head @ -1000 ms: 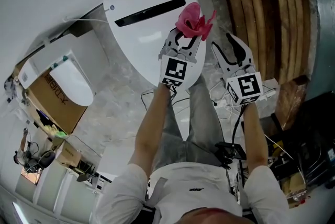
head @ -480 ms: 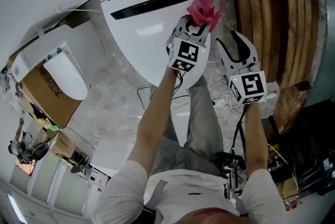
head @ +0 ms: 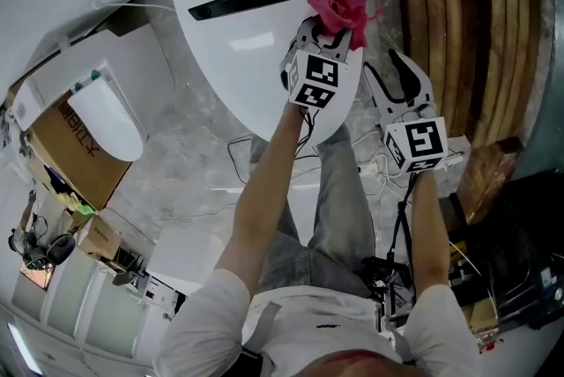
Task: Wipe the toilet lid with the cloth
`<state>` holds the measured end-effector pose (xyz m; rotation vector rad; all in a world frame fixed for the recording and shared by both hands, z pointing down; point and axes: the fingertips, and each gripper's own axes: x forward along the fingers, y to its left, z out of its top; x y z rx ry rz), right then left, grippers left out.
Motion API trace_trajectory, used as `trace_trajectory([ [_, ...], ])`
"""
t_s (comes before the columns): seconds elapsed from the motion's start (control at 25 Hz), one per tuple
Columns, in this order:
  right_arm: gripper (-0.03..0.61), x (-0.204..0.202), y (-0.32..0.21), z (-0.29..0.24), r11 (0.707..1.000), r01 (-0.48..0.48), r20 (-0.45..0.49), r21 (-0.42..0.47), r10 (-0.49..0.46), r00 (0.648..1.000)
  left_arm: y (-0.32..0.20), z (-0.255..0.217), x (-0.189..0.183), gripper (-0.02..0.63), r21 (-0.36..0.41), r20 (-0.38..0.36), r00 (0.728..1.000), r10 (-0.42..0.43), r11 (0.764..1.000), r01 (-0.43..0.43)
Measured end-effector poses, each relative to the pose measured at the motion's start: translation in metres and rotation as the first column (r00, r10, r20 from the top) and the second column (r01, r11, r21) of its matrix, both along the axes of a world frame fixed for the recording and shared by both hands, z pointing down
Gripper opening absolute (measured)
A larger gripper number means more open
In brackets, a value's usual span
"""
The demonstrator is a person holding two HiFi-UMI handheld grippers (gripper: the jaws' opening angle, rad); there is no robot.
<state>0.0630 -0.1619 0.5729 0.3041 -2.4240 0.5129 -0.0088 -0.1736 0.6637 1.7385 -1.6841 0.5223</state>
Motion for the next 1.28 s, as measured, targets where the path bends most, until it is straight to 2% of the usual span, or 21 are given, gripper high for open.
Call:
trace_trajectory([
  [1.28, 0.207, -0.075, 0.084, 0.001, 0.992, 0.125, -0.04, 0.026, -0.124, 0.991, 0.106, -0.004, -0.087, 0.109, 0.004, 0.004, 0.987, -0.159, 0.987, 0.159],
])
